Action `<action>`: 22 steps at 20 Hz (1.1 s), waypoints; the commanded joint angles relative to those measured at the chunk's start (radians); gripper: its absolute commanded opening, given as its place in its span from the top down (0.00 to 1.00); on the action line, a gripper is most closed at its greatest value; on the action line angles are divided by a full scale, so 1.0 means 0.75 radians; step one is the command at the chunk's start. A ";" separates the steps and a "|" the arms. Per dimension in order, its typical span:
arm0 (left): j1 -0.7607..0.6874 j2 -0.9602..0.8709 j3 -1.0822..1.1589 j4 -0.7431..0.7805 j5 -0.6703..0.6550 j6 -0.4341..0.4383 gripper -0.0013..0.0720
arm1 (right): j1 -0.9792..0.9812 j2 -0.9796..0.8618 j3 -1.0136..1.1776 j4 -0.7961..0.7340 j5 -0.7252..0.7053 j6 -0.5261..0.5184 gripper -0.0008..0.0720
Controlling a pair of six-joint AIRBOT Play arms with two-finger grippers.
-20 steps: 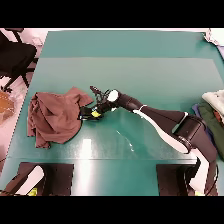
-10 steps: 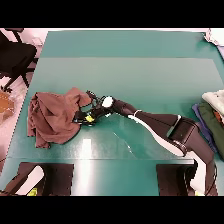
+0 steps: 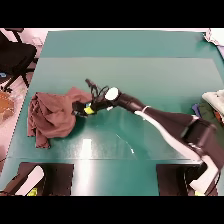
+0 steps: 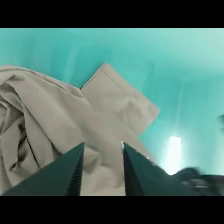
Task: Fold the shirts.
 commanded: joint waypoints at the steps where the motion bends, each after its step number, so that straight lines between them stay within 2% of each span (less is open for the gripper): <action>1: 0.001 0.001 -0.002 -0.015 -0.038 0.000 0.57 | -0.086 0.256 0.001 -0.197 0.100 0.001 0.97; 3: 0.001 0.001 -0.002 -0.015 -0.038 0.000 0.57 | -0.156 0.402 0.001 -0.352 0.213 0.049 0.97; 7: -0.001 0.001 -0.008 -0.015 -0.061 0.004 0.57 | -0.327 0.640 0.000 -0.714 0.566 0.132 0.97; 8: -0.001 0.001 -0.021 -0.015 -0.066 0.005 0.52 | -0.361 0.684 -0.002 -0.815 0.653 0.134 0.97; 9: -0.001 0.001 -0.050 -0.018 -0.065 0.004 0.35 | -0.399 0.729 -0.018 -0.914 0.730 0.134 0.97; 10: -0.021 0.001 -0.095 -0.014 -0.063 0.012 0.30 | -0.438 0.775 -0.057 -0.980 0.776 0.134 0.97; 15: -0.260 0.001 -0.416 0.028 -0.042 0.092 0.30 | -0.671 0.985 -0.427 -1.092 0.769 0.105 0.97; 18: -0.365 0.001 -0.618 0.070 0.074 0.077 0.30 | -0.798 1.076 -0.646 -1.085 0.714 0.072 0.97; 22: -0.471 0.001 -0.875 -0.011 0.297 0.086 0.30 | -0.862 1.172 -0.817 -1.042 0.675 0.060 0.96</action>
